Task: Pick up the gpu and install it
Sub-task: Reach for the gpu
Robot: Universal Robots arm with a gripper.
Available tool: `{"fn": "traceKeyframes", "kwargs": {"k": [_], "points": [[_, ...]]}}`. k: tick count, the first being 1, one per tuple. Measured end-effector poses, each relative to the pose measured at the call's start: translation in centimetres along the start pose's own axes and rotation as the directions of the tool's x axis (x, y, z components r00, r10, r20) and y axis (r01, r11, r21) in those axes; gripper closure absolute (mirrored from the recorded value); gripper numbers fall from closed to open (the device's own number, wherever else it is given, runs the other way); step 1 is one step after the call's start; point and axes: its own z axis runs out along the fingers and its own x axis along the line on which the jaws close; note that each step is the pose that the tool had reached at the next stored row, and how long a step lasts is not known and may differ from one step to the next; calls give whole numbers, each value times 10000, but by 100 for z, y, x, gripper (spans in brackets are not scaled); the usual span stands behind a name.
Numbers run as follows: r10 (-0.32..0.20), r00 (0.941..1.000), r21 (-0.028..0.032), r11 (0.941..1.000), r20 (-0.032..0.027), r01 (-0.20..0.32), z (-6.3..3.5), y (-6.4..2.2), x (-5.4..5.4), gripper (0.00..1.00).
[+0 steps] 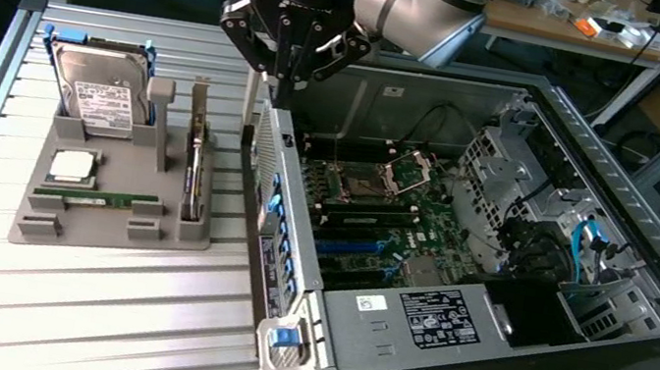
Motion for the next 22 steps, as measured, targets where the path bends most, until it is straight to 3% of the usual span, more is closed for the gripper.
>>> {"fn": "traceKeyframes", "kwargs": {"k": [22], "points": [[0,10000,0,10000,1,0,-3,-8,104,89]]}}
